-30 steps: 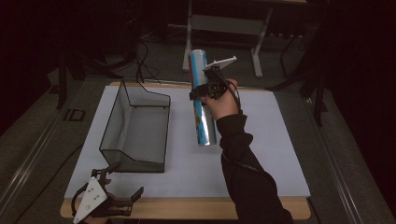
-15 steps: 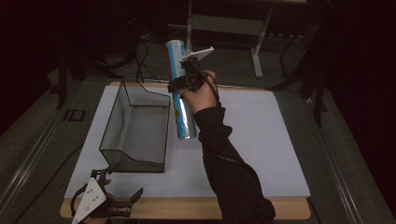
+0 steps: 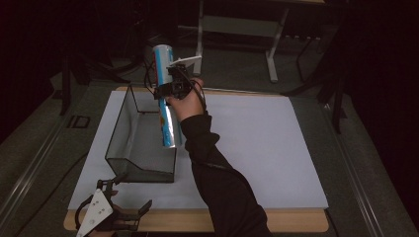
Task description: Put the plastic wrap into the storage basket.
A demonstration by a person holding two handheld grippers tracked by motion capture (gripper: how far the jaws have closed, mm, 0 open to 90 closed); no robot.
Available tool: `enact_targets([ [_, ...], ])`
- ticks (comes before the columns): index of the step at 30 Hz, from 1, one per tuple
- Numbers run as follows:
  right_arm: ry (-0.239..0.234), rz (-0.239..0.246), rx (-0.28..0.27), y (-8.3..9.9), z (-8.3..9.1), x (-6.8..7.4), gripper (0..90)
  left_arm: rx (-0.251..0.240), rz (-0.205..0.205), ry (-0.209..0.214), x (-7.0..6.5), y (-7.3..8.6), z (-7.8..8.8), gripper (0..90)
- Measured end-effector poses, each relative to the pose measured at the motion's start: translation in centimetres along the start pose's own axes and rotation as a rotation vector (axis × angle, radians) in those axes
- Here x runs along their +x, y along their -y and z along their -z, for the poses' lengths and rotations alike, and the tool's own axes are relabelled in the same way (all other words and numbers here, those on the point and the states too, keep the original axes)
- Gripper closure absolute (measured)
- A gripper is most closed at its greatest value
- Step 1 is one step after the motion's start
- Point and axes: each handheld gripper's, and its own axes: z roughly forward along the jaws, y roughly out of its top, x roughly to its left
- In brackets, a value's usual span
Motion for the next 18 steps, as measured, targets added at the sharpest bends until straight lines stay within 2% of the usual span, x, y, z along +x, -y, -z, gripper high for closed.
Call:
enact_targets([
  [3,-0.009,-0.011,-0.004,0.3,-1.3,0.2,31.8,0.0,-0.001,0.003,0.0,0.0,0.0,0.1],
  [7,-0.03,-0.045,-0.008,1.0,-3.1,-0.2,31.8,-0.002,-0.003,0.005,0.0,0.0,0.0,0.1],
  [15,-0.025,-0.098,0.028,2.7,-5.8,-1.4,31.8,0.002,-0.007,0.011,0.0,0.0,-0.1,0.1],
  [18,-0.015,-0.097,0.034,3.3,-6.4,-1.7,31.8,0.003,-0.007,0.014,0.0,0.0,-0.1,0.1],
])
